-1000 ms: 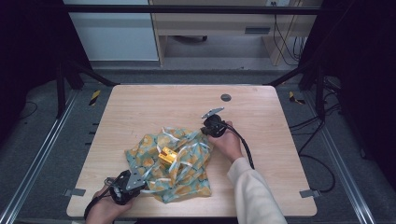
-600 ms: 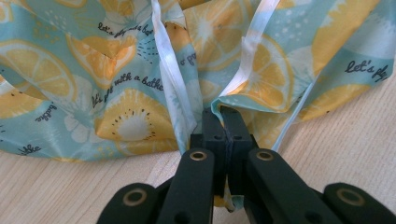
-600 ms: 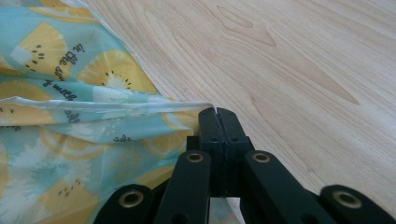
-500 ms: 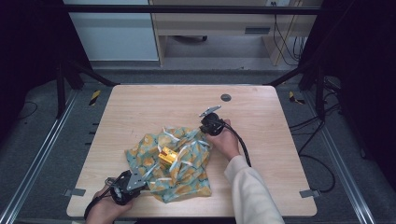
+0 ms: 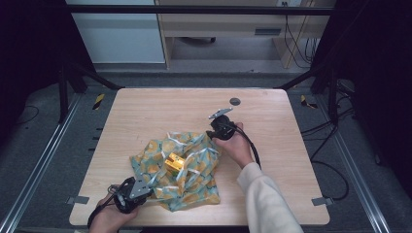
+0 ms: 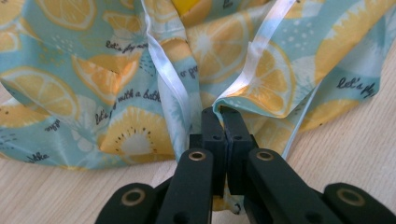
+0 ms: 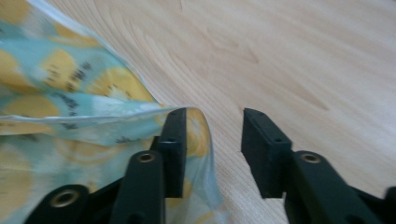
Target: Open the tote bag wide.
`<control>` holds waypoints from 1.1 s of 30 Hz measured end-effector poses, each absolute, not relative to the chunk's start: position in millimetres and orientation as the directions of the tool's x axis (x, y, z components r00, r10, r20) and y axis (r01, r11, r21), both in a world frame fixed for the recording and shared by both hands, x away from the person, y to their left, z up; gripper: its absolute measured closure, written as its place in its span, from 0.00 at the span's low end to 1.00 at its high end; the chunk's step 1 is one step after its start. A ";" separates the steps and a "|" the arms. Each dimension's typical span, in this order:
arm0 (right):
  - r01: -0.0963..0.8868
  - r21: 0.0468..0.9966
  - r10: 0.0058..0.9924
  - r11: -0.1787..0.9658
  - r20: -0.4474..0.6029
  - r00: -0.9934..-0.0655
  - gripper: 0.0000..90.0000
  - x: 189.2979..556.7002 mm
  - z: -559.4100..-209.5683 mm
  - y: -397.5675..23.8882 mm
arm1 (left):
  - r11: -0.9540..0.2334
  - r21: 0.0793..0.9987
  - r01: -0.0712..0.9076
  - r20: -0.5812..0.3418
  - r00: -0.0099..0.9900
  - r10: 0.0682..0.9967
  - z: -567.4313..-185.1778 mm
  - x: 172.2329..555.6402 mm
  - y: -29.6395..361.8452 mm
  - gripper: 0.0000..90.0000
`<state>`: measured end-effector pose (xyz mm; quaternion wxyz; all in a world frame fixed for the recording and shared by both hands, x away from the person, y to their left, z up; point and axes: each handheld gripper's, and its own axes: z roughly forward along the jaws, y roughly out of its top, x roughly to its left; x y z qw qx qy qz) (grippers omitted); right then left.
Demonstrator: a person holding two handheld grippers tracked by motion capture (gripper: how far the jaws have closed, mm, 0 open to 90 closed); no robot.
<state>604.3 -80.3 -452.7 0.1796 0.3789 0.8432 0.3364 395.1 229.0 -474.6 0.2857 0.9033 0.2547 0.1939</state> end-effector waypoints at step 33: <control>0.357 0.703 0.505 0.615 -0.003 -0.863 0.46 473.6 -461.0 -97.6 | -0.728 0.609 0.314 0.206 0.824 0.528 -475.2 392.3 222.1 0.93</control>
